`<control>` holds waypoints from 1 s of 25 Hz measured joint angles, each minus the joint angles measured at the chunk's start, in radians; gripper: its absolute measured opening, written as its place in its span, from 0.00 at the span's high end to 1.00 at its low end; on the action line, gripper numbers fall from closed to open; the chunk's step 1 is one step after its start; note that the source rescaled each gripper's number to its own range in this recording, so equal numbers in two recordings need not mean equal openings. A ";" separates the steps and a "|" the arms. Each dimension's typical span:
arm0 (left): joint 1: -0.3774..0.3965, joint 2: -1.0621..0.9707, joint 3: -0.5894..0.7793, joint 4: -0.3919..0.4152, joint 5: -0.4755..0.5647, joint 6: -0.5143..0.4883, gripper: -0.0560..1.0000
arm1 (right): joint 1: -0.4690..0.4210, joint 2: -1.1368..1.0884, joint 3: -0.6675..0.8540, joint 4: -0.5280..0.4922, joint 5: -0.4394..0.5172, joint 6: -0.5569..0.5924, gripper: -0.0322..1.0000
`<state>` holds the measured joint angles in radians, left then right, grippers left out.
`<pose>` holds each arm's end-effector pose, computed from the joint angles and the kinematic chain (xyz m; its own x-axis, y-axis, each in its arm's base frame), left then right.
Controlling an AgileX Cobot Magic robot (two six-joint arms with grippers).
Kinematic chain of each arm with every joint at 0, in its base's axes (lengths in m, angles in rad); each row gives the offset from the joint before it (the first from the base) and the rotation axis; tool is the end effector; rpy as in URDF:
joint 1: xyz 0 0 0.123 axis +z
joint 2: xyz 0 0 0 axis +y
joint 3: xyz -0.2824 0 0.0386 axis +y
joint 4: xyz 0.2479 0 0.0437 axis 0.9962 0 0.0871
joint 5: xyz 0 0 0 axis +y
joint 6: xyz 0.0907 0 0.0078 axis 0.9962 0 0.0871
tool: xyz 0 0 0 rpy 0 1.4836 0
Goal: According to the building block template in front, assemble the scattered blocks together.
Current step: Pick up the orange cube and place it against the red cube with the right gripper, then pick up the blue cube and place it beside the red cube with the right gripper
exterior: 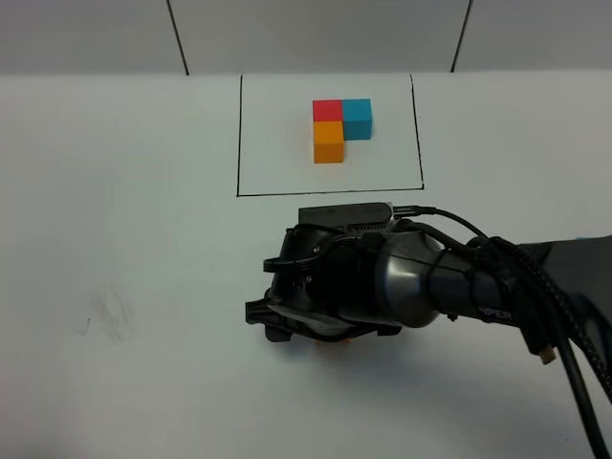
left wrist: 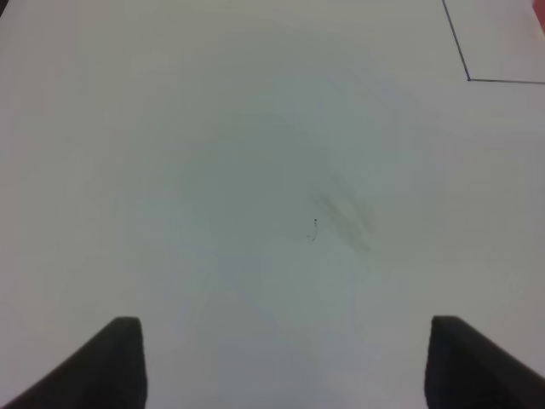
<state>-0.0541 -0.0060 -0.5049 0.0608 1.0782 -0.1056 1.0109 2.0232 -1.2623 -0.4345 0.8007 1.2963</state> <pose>-0.0069 0.0053 0.2772 -0.4597 -0.0519 -0.8866 -0.0288 0.9986 -0.0435 0.2253 0.3076 0.1349 -0.9442 -0.0120 -0.3290 0.0030 0.9990 -0.0452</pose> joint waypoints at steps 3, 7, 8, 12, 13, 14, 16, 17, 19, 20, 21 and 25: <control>0.000 0.000 0.000 0.000 0.000 -0.001 0.45 | 0.000 -0.039 0.000 -0.006 0.007 -0.023 0.06; 0.000 0.000 0.000 0.000 0.000 -0.001 0.45 | 0.006 -0.134 0.001 -0.010 0.014 -0.035 0.00; 0.000 0.000 0.000 0.000 0.000 -0.001 0.45 | 0.007 -0.158 0.001 -0.019 0.024 -0.035 0.00; 0.000 0.000 0.000 0.000 0.000 0.000 0.45 | -0.011 -0.277 0.001 -0.155 0.128 -0.036 0.00; 0.000 0.000 0.000 0.000 0.000 0.001 0.45 | -0.024 -0.315 0.001 -0.199 0.168 -0.036 0.00; 0.000 0.000 0.000 0.000 0.000 0.001 0.45 | -0.035 -0.357 0.001 -0.240 0.208 -0.039 0.00; 0.000 0.000 0.000 0.000 0.001 0.001 0.45 | -0.064 -0.447 0.001 -0.303 0.278 -0.060 0.00; 0.000 0.000 0.000 0.000 0.001 0.001 0.45 | -0.074 -0.503 0.001 -0.336 0.314 -0.074 0.00; 0.000 0.000 0.000 0.000 0.001 0.001 0.45 | -0.095 -0.613 0.001 -0.398 0.370 -0.118 0.00; 0.000 0.000 0.000 0.000 0.001 0.001 0.45 | -0.105 -0.677 0.001 -0.432 0.386 -0.145 0.00; 0.000 0.000 0.000 0.000 0.001 0.001 0.45 | -0.113 -0.741 0.001 -0.466 0.393 -0.172 0.00; 0.000 0.000 0.000 0.000 0.001 0.001 0.45 | -0.148 -0.983 0.001 -0.546 0.400 -0.342 0.00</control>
<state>-0.0541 -0.0060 -0.5049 0.0608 1.0792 -0.1048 0.8633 1.0401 -1.2615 -0.9805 1.2005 0.9546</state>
